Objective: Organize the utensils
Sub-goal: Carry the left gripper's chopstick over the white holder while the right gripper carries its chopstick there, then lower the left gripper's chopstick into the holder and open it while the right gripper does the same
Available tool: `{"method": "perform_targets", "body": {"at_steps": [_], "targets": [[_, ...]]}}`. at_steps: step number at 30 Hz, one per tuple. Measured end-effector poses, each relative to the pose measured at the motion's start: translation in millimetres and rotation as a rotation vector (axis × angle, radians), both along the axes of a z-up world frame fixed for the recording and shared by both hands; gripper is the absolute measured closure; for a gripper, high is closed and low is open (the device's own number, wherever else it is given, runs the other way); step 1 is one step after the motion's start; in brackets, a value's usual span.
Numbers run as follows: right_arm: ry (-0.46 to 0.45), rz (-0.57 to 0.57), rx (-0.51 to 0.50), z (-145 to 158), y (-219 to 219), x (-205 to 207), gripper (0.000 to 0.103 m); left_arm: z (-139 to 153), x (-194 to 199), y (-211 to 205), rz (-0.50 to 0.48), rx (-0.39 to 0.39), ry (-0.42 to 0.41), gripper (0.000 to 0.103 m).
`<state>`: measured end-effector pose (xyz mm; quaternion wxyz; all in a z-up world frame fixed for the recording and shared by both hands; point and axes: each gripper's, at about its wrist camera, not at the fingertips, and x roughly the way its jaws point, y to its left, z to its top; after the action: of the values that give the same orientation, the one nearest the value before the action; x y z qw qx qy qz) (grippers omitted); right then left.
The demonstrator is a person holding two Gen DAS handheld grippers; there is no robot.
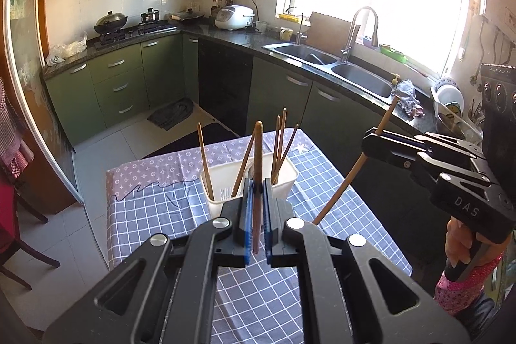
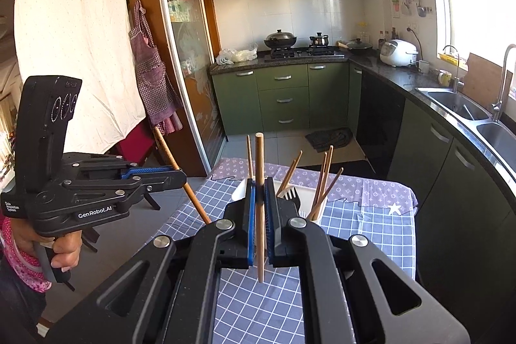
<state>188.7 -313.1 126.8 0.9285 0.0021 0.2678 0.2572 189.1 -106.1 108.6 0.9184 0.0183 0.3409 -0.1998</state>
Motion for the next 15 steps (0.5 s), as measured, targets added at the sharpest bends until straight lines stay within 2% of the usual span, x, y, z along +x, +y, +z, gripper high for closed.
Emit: {"method": "perform_targets", "body": {"at_steps": [9, 15], "targets": [[-0.089, -0.026, 0.033, 64.6, -6.4, 23.9, 0.097, 47.7, 18.4, 0.6, 0.040, -0.051, -0.113, 0.097], [-0.132, -0.057, 0.036, 81.6, -4.0, 55.5, 0.097, 55.4, 40.4, -1.0, 0.085, -0.047, -0.176, 0.097]]}}
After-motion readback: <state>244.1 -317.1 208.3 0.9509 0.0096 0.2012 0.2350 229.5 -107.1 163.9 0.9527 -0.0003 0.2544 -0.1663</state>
